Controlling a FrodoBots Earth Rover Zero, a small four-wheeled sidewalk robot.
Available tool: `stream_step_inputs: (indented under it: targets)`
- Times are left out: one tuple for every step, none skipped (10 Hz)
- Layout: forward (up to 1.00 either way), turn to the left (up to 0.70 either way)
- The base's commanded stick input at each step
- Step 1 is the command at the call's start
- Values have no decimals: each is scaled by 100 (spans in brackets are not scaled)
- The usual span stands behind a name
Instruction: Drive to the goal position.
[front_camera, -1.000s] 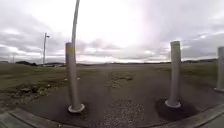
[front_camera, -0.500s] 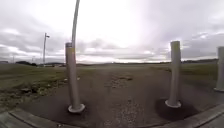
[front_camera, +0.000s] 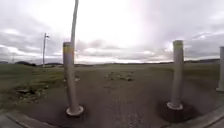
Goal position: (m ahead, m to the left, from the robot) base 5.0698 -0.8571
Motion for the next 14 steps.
stream_step_inputs:
  targets:
    - [100,0]
    - [100,0]
    - [100,0]
    - [100,0]
    - [100,0]
    - [100,0]
    - [100,0]
    - [100,0]
    - [100,0]
    - [100,0]
    - [100,0]
    - [100,0]
    - [100,0]
    - [100,0]
